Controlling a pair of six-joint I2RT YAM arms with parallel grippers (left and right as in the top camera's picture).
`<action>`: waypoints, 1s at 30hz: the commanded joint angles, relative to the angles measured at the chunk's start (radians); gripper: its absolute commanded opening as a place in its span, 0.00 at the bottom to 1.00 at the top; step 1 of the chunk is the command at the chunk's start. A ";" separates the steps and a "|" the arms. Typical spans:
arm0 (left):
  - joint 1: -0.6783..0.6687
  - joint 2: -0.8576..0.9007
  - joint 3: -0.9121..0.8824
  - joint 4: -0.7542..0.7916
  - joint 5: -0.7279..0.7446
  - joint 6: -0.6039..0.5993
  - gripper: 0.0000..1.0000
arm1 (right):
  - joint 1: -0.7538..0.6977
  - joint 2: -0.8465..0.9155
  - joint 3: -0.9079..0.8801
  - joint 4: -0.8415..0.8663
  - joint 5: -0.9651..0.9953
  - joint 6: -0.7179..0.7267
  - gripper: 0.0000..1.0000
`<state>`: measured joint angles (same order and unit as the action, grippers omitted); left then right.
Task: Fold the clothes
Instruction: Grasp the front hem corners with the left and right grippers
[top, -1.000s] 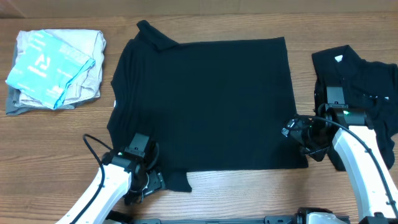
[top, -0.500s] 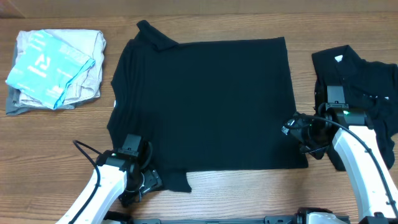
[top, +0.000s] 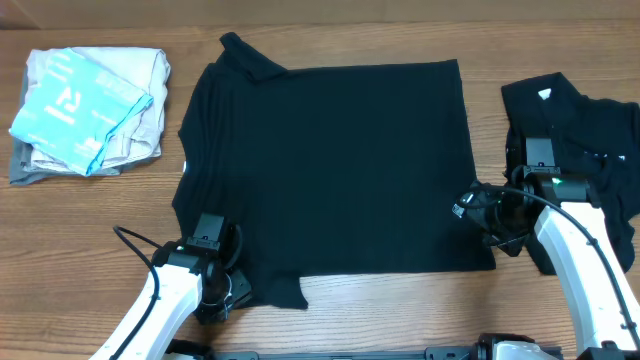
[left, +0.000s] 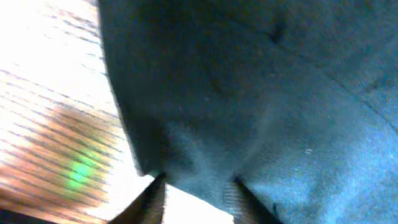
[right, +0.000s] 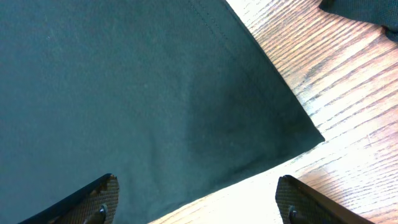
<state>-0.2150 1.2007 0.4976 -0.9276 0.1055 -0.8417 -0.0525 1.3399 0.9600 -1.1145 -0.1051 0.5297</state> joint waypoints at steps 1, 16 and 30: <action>0.007 -0.010 -0.005 -0.010 0.019 0.006 0.19 | -0.005 -0.002 -0.005 0.003 -0.002 -0.006 0.86; 0.007 -0.011 0.164 -0.109 0.026 0.174 0.46 | -0.069 -0.002 -0.008 -0.051 0.049 0.074 0.87; 0.007 -0.011 0.193 -0.066 0.045 0.178 0.65 | -0.294 -0.002 -0.170 0.025 -0.080 0.097 0.57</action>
<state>-0.2150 1.2007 0.6727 -1.0012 0.1390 -0.6788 -0.3454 1.3399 0.7937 -1.0958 -0.1444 0.6106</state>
